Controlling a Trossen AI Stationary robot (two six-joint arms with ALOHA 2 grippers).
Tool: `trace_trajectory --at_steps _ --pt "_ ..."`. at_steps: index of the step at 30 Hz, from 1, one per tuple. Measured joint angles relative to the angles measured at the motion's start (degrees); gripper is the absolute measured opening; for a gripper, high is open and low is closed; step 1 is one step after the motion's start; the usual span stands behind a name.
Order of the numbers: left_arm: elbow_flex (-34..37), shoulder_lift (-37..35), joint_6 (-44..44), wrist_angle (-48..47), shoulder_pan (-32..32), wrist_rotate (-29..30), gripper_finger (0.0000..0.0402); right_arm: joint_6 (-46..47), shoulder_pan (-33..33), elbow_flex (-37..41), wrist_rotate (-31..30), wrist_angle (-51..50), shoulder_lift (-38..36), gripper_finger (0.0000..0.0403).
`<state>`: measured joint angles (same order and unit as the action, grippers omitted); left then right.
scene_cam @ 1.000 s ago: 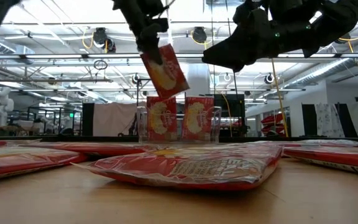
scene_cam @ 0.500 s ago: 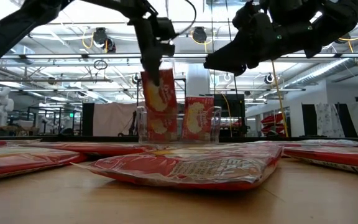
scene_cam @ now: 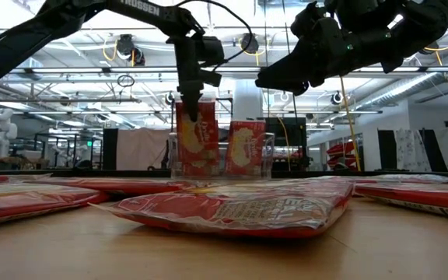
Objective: Sort popcorn bags into baskets
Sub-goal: Put the red popcorn bag into the transparent bin
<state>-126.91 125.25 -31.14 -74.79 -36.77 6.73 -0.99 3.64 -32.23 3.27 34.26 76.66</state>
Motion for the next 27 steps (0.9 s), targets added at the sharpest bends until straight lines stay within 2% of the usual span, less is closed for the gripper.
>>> trace_trajectory --at_steps 10,27 --pt "0.1 1.4 -3.3 2.0 0.9 4.2 0.0060 -0.1 0.0 0.0 0.0 0.1 0.0 0.0153" --pt "0.1 1.3 -3.0 8.1 1.1 11.8 0.0185 0.1 0.0 0.0 1.6 0.1 0.0 0.0153"
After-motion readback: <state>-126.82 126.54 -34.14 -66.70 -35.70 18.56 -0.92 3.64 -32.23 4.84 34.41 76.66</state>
